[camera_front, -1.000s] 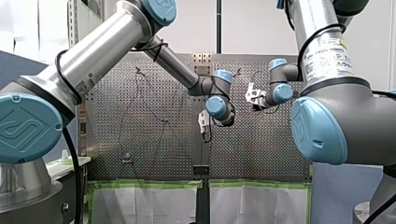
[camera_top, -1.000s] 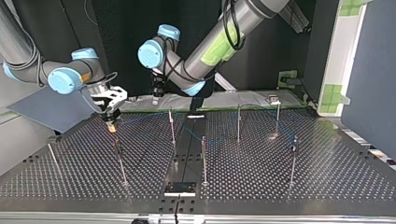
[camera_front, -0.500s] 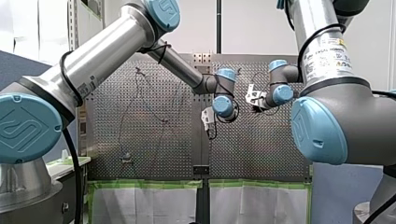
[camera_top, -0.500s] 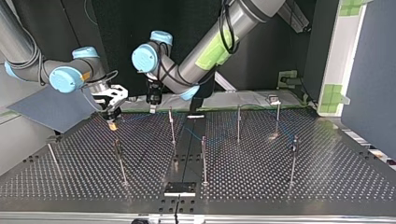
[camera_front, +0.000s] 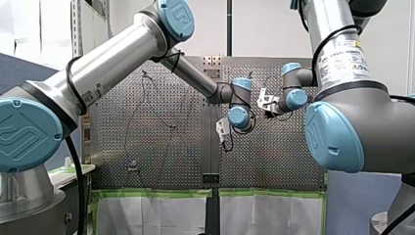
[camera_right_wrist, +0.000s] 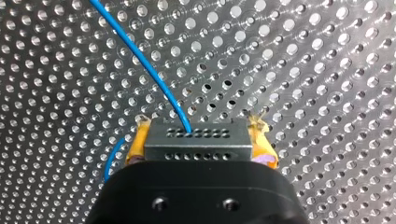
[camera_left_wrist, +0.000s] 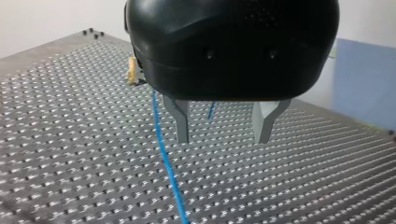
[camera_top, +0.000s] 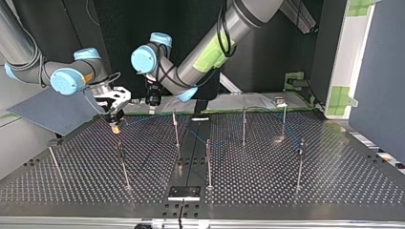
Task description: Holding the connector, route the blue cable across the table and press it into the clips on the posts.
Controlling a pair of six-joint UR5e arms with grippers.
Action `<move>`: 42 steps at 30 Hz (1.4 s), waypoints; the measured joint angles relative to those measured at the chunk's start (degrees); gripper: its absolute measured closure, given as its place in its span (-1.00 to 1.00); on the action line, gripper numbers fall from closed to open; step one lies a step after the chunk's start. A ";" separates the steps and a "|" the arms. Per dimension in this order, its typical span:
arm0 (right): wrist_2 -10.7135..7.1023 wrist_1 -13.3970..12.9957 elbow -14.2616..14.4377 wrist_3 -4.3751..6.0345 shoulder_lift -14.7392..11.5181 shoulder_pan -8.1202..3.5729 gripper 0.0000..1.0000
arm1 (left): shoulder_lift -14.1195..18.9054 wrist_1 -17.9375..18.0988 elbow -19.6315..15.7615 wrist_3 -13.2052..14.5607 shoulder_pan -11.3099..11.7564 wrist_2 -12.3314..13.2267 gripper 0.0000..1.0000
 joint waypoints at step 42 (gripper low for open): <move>-3.33 -0.15 -0.80 -0.37 -0.94 0.38 1.00 | -3.22 -0.11 6.74 -0.90 0.59 -3.95 0.15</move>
